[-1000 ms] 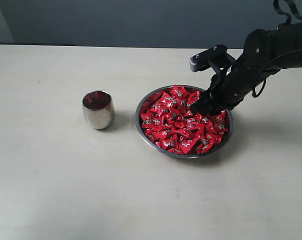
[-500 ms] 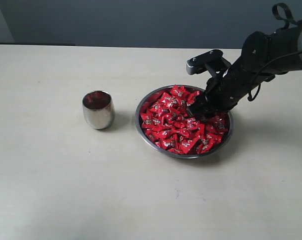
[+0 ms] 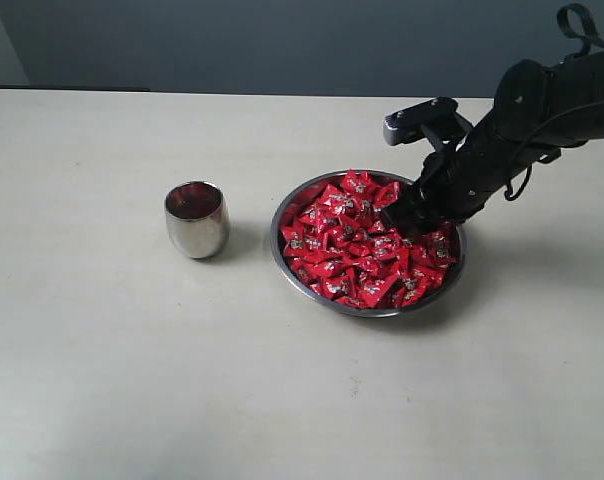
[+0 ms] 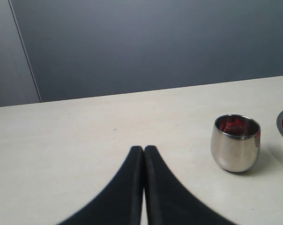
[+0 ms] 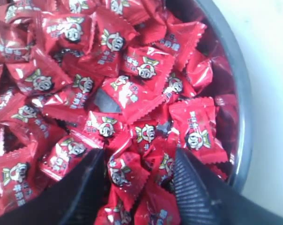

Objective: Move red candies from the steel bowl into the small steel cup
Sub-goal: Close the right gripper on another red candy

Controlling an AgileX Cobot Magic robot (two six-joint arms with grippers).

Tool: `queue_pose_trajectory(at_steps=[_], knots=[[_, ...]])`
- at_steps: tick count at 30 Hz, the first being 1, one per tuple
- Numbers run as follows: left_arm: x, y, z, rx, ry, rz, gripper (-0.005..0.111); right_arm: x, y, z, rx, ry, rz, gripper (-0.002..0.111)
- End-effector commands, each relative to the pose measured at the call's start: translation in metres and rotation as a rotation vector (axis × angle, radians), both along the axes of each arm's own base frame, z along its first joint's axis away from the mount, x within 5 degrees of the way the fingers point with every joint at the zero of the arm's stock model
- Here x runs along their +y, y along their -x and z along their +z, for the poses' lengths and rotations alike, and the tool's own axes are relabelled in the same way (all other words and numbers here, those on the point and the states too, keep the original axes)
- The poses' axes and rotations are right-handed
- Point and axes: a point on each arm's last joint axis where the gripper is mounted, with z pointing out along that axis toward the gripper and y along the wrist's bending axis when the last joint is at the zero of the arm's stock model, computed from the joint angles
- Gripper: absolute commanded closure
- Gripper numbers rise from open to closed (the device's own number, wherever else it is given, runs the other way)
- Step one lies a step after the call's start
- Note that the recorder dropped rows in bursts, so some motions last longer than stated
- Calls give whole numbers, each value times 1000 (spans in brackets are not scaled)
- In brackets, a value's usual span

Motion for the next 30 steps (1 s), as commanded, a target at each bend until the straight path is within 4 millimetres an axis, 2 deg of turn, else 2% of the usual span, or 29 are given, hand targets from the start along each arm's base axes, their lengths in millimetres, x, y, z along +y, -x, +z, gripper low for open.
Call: queue_pose_trajectory(at_steps=[1,17,23,28,30], knots=[[0,0,-1,-6,0,-3,106,-2,1,-1,35,-26,-24,62],[0,0,-1,-6,0,-3,106,1,1,0,30,-53,-10,62],[0,0,0,-8,0,-4,106,1,1,-14,63,-36,-12,62],[0,0,0,-8,0,-4,106,1,0,-15,57,-35,-14,62],[0,0,0,-8,0,-4,106,1,0,-15,57,-35,-13,67]])
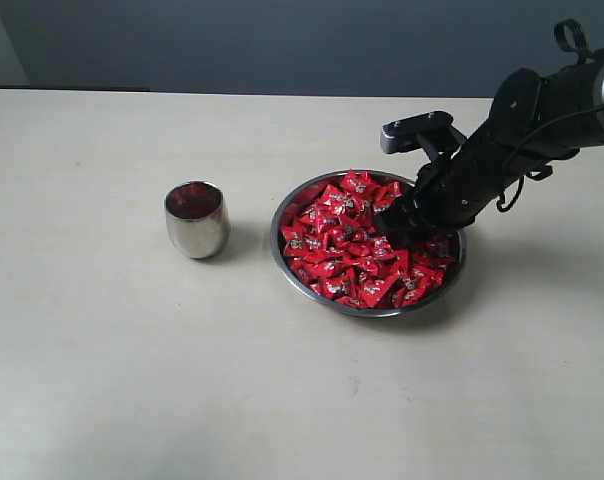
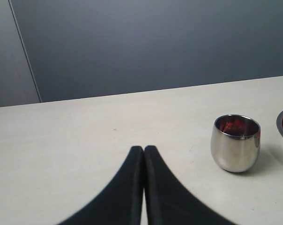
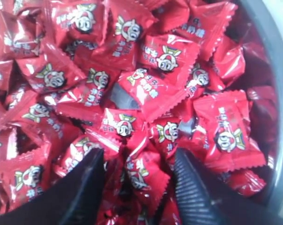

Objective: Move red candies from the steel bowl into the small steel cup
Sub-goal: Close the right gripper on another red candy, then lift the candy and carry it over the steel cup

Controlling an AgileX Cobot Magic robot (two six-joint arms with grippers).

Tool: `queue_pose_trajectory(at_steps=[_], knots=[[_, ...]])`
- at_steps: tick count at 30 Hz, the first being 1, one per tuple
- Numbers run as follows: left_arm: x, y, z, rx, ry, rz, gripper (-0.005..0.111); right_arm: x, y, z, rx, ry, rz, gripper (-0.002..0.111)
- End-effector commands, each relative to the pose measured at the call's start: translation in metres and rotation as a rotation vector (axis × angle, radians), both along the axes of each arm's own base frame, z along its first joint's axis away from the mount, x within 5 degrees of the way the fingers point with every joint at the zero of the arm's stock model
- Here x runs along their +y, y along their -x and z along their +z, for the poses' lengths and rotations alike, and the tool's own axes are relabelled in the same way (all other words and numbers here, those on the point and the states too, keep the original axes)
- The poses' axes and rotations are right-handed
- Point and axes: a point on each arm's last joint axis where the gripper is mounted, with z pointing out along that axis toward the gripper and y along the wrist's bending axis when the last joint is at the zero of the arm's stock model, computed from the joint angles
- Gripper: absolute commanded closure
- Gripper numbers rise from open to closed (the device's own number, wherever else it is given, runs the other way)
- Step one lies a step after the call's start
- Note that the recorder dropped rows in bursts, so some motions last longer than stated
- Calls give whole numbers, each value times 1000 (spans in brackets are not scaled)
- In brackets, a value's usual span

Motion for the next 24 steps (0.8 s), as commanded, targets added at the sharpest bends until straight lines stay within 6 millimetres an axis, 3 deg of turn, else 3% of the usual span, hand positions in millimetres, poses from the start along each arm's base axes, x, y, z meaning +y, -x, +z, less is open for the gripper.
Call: queue_pose_trajectory(at_steps=[1,7,16,24], knots=[[0,0,0,-8,0,-4,106,-2,-1,-1,-13,6,0,72],[0,0,0,-8,0,-4,106,-2,-3,0,-33,3,-6,109],[0,0,0,-8,0,-4,106,-2,-4,6,-54,-7,-11,109],[0,0,0,-8,0,-4,106,-3,-2,37,-132,-49,-19,109]])
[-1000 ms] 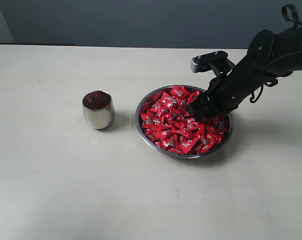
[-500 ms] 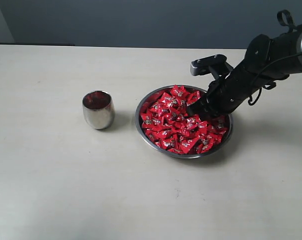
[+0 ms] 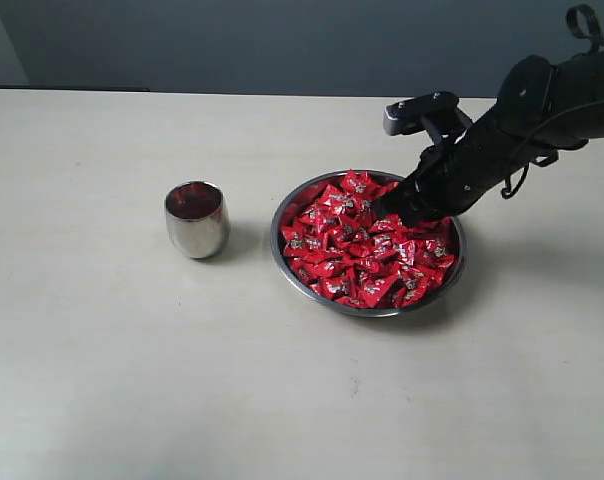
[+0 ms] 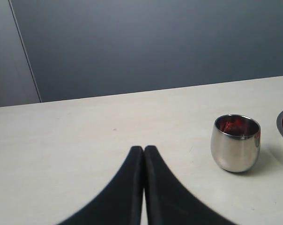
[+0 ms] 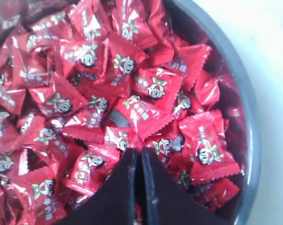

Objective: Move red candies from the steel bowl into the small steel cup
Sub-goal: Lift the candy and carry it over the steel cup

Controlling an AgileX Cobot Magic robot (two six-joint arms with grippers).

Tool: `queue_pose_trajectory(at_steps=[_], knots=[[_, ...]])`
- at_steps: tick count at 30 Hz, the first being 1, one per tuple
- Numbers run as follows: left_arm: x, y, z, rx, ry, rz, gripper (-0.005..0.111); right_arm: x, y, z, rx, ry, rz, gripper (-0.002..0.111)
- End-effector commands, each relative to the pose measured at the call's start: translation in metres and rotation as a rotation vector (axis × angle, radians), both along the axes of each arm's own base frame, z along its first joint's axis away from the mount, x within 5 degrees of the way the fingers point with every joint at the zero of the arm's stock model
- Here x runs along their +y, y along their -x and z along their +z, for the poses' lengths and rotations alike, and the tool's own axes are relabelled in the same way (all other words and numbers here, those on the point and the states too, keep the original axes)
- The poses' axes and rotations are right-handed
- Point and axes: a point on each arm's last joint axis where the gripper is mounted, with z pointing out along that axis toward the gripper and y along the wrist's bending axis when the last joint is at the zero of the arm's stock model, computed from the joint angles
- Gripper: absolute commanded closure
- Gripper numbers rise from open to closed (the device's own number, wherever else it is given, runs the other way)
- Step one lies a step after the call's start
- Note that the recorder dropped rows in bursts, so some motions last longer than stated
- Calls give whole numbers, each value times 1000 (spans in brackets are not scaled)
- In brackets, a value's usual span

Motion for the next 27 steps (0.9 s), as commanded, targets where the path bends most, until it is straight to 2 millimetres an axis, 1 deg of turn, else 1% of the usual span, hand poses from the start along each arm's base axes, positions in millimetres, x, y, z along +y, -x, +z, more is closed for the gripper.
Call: queue_pose_trajectory(at_steps=[1,8,11,16,21,23,27], knots=[[0,0,0,-8,0,-4,106,-3,1,21,-60,-25,-6,109],[0,0,-1,-5,0,-3,106,-3,5,41,-102,-63,-14,109],[0,0,-1,-5,0,-3,106,4,8,46,-116,-92,11,109],[0,0,-1,-5,0,-3,106,26,16,54,-142,-152,92,109],[0,0,-1,-5,0,-3,106,52,20,71,-180,-240,151,109],[0,0,-1,-5,0,-3,106,64,23,76,-180,-275,190,109],[0,0,-1,-5,0,-3,106,94,27,85,-168,-332,272,109]])
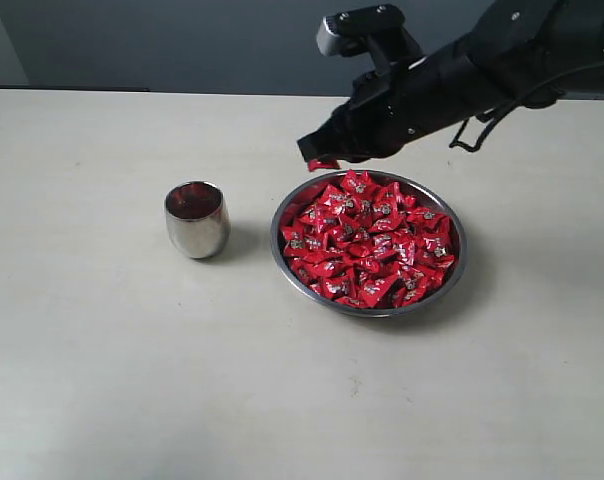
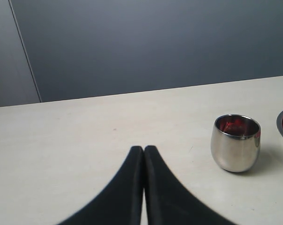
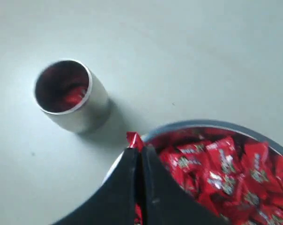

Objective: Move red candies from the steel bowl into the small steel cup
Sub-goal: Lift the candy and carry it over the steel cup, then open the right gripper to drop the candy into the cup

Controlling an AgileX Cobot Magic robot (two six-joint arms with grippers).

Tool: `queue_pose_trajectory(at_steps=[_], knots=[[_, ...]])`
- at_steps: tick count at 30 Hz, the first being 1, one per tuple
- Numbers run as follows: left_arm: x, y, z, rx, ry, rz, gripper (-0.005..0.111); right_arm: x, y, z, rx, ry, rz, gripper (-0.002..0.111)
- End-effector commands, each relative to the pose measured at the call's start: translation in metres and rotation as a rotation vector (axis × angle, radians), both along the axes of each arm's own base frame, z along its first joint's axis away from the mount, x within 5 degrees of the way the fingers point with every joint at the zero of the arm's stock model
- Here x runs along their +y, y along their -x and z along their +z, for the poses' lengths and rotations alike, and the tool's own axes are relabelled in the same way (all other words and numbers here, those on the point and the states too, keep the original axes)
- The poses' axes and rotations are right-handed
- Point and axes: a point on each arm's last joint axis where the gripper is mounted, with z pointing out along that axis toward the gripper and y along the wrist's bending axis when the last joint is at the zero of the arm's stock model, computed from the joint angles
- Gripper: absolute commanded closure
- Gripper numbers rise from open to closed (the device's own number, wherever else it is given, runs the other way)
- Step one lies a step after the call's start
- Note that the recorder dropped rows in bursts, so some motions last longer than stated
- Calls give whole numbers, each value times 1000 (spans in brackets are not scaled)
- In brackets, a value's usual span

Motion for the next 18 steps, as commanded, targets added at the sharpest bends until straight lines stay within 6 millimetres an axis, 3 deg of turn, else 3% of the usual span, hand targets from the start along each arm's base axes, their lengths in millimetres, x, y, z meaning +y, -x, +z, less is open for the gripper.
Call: queue_pose_trajectory(at_steps=[1,11,18], knots=[[0,0,-1,-5,0,-3,106,34,4,7,-5,-49,96,109],[0,0,-1,-5,0,-3,106,109,3,-14,-26,-61,237,109],[0,0,0,-7,0,-3,106,130,-9,-46,-6,-40,247,109]])
